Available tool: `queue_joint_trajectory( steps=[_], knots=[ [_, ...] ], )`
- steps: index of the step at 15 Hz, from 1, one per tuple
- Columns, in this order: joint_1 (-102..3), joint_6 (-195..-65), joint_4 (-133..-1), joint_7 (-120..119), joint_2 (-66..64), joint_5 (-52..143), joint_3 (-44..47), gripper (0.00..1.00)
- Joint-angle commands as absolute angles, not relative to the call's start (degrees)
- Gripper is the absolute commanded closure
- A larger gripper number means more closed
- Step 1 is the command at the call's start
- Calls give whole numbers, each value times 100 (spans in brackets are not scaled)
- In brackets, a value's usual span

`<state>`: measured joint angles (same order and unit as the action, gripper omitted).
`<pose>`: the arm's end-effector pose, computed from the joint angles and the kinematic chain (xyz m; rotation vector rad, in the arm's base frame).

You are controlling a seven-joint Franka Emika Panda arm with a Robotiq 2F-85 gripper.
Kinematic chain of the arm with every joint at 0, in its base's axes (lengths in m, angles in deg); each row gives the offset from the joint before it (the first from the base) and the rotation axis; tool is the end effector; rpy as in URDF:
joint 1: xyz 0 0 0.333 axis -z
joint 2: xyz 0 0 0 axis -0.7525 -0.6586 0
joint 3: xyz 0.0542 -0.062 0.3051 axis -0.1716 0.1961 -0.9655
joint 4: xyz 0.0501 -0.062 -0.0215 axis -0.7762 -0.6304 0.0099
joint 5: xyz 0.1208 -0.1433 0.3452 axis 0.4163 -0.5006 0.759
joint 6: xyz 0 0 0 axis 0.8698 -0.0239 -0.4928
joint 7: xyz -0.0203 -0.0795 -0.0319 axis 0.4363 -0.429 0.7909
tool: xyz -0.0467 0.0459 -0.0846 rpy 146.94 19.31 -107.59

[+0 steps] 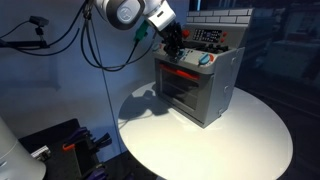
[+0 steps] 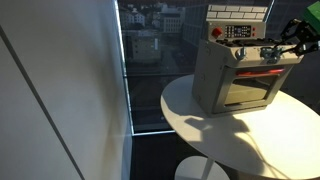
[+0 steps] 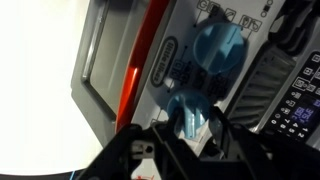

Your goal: Turn the first and third knob from the left in a clockwise direction

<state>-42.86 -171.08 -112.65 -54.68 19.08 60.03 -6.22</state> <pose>0.5281 -0.0335 0.4224 -2.1177 1.5243 -0.8136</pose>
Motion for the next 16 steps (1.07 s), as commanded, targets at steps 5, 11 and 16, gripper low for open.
queue_joint_trajectory(
  steps=[5, 11, 16],
  knots=[
    [-4269, -16990, -11209, -6492, 2057, 6252, -627, 90],
    [-4310, -17005, -11191, -6987, 2076, 6627, -623, 91],
    [-4325, -17029, -11190, -7197, 2078, 6815, -625, 89]
  ],
)
